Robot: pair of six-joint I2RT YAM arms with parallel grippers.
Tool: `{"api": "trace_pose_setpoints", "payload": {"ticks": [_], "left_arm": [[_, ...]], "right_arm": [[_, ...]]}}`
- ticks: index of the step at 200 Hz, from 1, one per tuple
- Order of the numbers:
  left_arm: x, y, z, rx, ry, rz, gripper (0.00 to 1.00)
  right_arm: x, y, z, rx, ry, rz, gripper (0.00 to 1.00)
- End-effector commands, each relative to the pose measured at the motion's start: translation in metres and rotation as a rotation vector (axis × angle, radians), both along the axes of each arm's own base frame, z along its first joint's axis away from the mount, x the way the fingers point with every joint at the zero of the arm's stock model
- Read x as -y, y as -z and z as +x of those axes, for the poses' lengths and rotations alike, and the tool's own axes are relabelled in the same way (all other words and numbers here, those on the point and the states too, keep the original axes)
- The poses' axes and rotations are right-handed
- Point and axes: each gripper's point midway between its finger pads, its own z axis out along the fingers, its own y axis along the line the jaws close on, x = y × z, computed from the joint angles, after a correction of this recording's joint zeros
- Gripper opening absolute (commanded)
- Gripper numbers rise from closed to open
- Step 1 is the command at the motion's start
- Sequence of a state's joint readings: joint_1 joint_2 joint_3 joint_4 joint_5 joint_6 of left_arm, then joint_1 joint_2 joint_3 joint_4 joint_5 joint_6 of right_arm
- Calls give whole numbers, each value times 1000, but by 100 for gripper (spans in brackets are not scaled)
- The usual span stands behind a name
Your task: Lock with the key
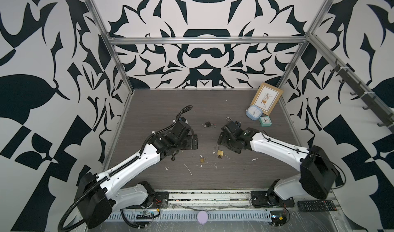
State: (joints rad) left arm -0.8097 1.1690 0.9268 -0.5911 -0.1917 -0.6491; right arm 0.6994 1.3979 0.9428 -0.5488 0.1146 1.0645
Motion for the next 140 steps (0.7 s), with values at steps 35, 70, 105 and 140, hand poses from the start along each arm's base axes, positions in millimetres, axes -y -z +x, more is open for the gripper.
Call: {"api": "trace_pose_setpoints", "payload": {"ticks": [35,70,105,140], "left_arm": [[69,17,-27,-172,74,95,96],[122,51,-48,-328,122,146,89],[147,82,-52,-373,133,271,86],[151,99,-41,-362,91,342,81]], "right_arm": [[110,-22,-21,144,53,-222,100],[151,-20,-47,156,170,-249,100],[160,-8,-64,129,195,-244,100],[158,-1,-67,119,160,-241,100]]}}
